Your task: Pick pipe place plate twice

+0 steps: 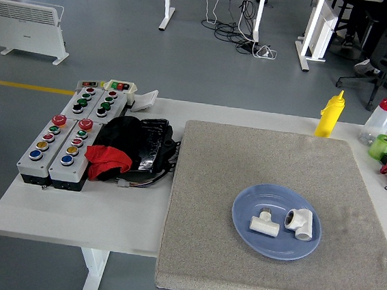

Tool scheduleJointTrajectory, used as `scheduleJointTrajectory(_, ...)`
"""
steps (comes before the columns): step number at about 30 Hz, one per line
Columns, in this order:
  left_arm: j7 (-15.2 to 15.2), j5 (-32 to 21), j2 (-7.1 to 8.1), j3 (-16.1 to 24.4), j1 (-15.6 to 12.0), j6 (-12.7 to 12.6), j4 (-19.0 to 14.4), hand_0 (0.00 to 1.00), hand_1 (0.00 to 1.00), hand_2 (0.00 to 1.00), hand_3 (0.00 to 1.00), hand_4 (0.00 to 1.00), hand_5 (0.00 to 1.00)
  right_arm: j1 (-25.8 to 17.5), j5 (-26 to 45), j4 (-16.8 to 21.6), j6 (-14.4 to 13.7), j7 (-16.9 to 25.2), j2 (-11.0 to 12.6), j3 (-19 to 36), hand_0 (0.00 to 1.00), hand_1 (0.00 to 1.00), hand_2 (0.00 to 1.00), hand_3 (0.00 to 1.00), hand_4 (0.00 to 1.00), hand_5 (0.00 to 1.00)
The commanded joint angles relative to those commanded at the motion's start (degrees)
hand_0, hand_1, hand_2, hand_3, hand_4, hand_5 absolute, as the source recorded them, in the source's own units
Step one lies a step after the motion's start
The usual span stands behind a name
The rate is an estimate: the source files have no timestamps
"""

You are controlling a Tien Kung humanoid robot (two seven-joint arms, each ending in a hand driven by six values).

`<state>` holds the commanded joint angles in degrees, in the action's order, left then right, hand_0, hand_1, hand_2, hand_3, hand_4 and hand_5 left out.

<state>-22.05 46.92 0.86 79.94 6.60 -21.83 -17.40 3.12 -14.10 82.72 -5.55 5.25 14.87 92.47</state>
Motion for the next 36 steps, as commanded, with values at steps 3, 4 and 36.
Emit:
scheduleJointTrajectory(3, 0.08, -0.01, 0.00, -0.03, -0.14, 0.03, 0.03, 0.727, 0.688, 0.699, 0.741, 0.377, 0.998, -0.14, 0.07, -0.02, -0.07, -0.09, 0.00, -0.22, 0.795, 0.752, 0.806, 0.787, 0.544, 0.350)
scheduleJointTrajectory(4, 0.20, -0.13, 0.02, -0.01, -0.18, 0.04, 0.06, 0.727, 0.688, 0.699, 0.741, 0.377, 0.998, -0.19, 0.04, -0.06, -0.09, -0.17, -0.04, -0.26, 0.795, 0.752, 0.806, 0.787, 0.544, 0.350)
scheduleJointTrajectory(36, 1.32, -2.99, -0.33, -1.25, -0.87, -0.38, 0.26, 0.728, 0.689, 0.698, 0.741, 0.380, 0.998, -0.34, -0.17, -0.69, -0.58, -0.03, -0.63, -1.55, 0.778, 0.732, 0.786, 0.782, 0.537, 0.322)
